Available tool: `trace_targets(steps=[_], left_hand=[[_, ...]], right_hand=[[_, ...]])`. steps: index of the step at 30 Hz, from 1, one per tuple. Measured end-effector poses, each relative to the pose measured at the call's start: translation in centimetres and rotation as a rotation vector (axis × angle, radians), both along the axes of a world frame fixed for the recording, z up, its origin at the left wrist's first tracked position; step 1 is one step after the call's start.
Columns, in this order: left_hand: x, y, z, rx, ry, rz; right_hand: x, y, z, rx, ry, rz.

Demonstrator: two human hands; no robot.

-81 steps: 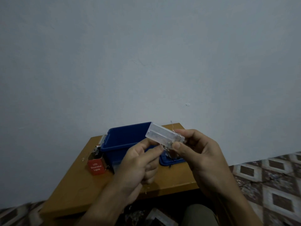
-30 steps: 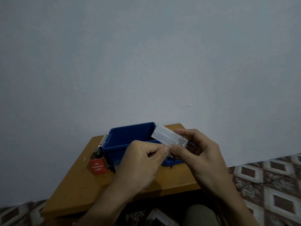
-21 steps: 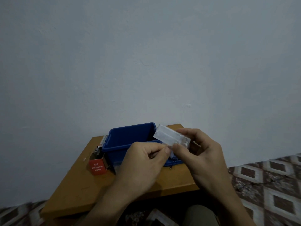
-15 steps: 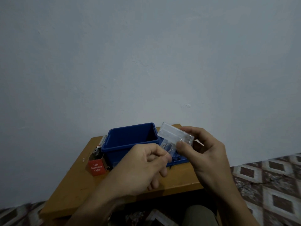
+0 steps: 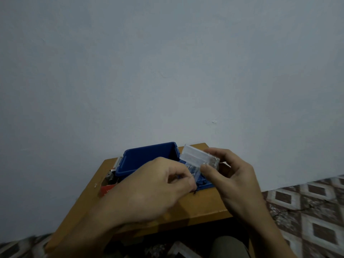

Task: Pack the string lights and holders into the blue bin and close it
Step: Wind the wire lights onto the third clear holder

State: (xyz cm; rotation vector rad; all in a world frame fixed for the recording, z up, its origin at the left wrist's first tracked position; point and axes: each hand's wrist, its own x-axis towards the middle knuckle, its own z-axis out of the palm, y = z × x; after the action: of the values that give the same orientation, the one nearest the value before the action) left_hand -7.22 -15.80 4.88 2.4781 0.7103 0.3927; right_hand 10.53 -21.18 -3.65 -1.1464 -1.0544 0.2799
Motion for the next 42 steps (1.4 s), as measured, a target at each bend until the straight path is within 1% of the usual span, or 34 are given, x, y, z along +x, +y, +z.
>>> trace_targets(steps=[4, 9, 12, 14, 17, 18, 21, 23, 25, 28, 31, 33, 35, 39, 42], left_hand=[[0.0, 0.5, 2.0, 0.071, 0.032, -0.102], [0.9, 2.2, 4.5, 0.237, 0.068, -0.201], [1.6, 3.2, 5.1, 0.293, 0.056, -0.224], [2.0, 3.9, 5.1, 0.270, 0.026, -0.229], [2.5, 5.0, 4.8, 0.150, -0.030, -0.237], [2.6, 5.3, 4.5, 0.069, -0.055, -0.231], [2.9, 6.2, 2.8, -0.286, -0.148, -0.199], [3.2, 6.4, 1.3, -0.449, -0.207, -0.180], [3.3, 6.1, -0.4, -0.595, -0.301, -0.182], [3.2, 4.5, -2.8, -0.815, -0.470, -0.141], [3.0, 3.3, -4.5, -0.934, -0.640, -0.145], [2.8, 2.8, -4.9, -0.898, -0.726, -0.155], [2.7, 2.3, -4.7, -0.788, -0.756, -0.136], [2.2, 1.9, -4.6, -0.503, -0.720, -0.042], [1.8, 2.0, -4.9, -0.353, -0.692, -0.024]], right_hand=[[0.0, -0.1, 0.0, -0.133, -0.094, 0.047], [-0.4, -0.4, 0.2, -0.184, -0.144, 0.144], [-0.4, -0.9, 0.7, -0.176, -0.085, 0.257], [-0.3, -1.3, 1.1, -0.149, -0.004, 0.352], [-0.1, -1.7, 1.4, -0.060, 0.095, 0.448], [0.0, -1.8, 1.4, -0.034, 0.113, 0.458], [0.3, -1.8, 1.5, 0.024, 0.189, 0.514], [0.3, -1.7, 1.5, 0.065, 0.250, 0.545], [0.2, -1.4, 1.4, 0.093, 0.299, 0.530], [0.0, -0.8, 1.0, 0.112, 0.328, 0.447], [-0.4, -0.4, 0.8, 0.143, 0.345, 0.367], [-0.6, -0.4, 0.9, 0.140, 0.340, 0.321], [-0.8, -0.6, 1.0, 0.130, 0.323, 0.287], [-0.9, -0.9, 1.2, 0.109, 0.233, 0.292], [-0.7, -1.1, 1.3, 0.050, 0.108, 0.297]])
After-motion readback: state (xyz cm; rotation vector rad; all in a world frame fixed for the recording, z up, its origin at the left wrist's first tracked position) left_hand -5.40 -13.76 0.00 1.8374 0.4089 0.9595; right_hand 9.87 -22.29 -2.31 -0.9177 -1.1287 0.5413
